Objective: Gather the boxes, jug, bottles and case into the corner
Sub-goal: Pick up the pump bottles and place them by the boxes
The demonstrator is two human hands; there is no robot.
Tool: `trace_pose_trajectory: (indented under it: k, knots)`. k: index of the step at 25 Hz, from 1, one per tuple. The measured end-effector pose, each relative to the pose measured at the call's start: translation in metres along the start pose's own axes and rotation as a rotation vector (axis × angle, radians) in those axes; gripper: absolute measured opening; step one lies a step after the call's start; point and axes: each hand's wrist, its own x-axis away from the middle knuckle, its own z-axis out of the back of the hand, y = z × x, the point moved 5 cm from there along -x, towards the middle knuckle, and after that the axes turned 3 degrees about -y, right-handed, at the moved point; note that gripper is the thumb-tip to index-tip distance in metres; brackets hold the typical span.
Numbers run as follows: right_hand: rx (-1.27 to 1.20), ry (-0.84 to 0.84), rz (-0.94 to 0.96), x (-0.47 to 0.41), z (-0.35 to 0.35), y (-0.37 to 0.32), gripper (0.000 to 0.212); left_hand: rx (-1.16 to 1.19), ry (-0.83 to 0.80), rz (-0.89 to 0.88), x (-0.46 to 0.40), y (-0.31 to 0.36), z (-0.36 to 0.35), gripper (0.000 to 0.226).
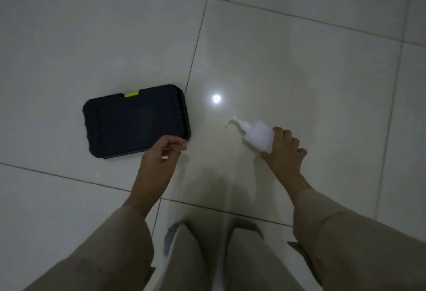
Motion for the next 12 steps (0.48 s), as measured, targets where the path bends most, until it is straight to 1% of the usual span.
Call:
trace_pose_trajectory:
  k: [2,3,6,9,11,12]
  knots:
    - [0.011,-0.056,0.019,0.006,0.007,-0.008,0.068,0.009,-0.014,0.021,0.005,0.003,0.008,0.032]
    - [-0.042,-0.082,0.032,0.014,0.012,-0.013,0.069,0.007,-0.029,0.031,0.010,0.008,0.011,0.032]
    - [-0.409,-0.114,0.088,0.056,0.044,-0.040,0.074,-0.004,-0.077,0.026,0.033,0.042,0.024,0.031]
    - [-0.687,-0.134,0.196,0.110,0.106,-0.076,0.075,0.031,-0.111,-0.008,0.060,0.107,0.043,0.023]
    - [-0.811,-0.140,0.278,0.150,0.162,-0.098,0.071,0.076,-0.121,-0.044,0.079,0.163,0.058,0.020]
    - [-0.867,-0.135,0.320,0.172,0.197,-0.107,0.068,0.106,-0.134,-0.073,0.090,0.198,0.068,0.022]
